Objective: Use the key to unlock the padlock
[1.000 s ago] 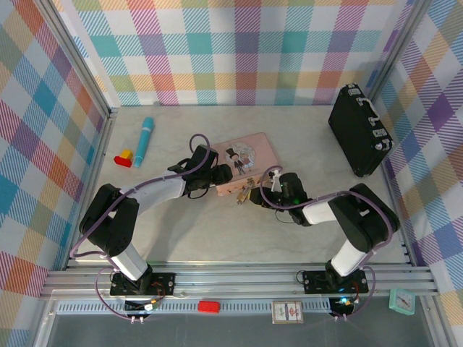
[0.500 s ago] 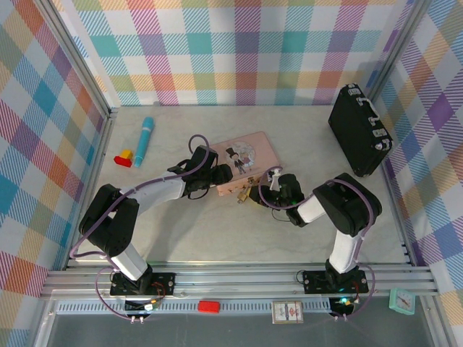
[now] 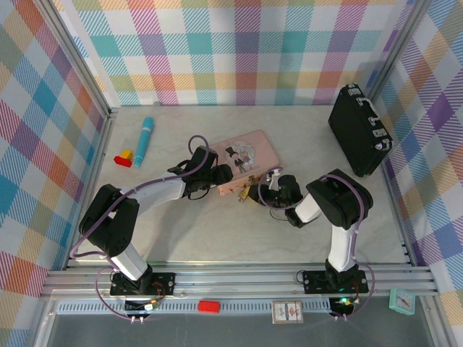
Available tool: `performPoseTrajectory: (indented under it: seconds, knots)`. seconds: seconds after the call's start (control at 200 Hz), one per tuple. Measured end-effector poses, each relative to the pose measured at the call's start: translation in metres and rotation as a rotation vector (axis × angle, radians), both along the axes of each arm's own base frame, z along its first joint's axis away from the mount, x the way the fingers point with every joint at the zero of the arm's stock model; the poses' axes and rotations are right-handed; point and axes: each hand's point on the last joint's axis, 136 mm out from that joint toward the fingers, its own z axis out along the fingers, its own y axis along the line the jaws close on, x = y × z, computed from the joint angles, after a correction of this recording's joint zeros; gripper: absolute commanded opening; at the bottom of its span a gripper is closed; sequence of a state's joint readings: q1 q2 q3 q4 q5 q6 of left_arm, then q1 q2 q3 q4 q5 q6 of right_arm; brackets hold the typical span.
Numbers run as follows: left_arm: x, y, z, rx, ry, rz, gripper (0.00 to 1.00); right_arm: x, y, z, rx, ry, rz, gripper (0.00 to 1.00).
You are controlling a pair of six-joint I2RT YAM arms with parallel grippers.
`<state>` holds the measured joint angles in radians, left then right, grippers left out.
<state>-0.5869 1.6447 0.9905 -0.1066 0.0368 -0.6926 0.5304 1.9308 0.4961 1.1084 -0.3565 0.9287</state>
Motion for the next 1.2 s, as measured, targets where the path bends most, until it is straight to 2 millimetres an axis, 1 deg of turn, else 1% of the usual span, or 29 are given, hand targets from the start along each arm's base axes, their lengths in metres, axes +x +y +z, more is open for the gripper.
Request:
performPoseTrajectory:
  seconds: [0.295, 0.7, 1.015, 1.2]
  knots:
    - [0.0, -0.001, 0.0, -0.012, -0.008, 0.005, 0.65, 0.006, 0.003, 0.003, 0.057, 0.019, -0.024, 0.0]
    - [-0.002, 0.001, -0.001, -0.046, -0.006, 0.038, 0.65, 0.014, 0.001, 0.008, 0.192, 0.085, -0.122, 0.0]
    - [-0.002, 0.001, -0.001, -0.05, -0.002, 0.043, 0.65, 0.019, -0.007, 0.007, 0.225, 0.125, -0.209, 0.0]
    - [-0.002, 0.0, -0.001, -0.056, 0.003, 0.047, 0.65, 0.021, -0.007, 0.007, 0.241, 0.142, -0.24, 0.0]
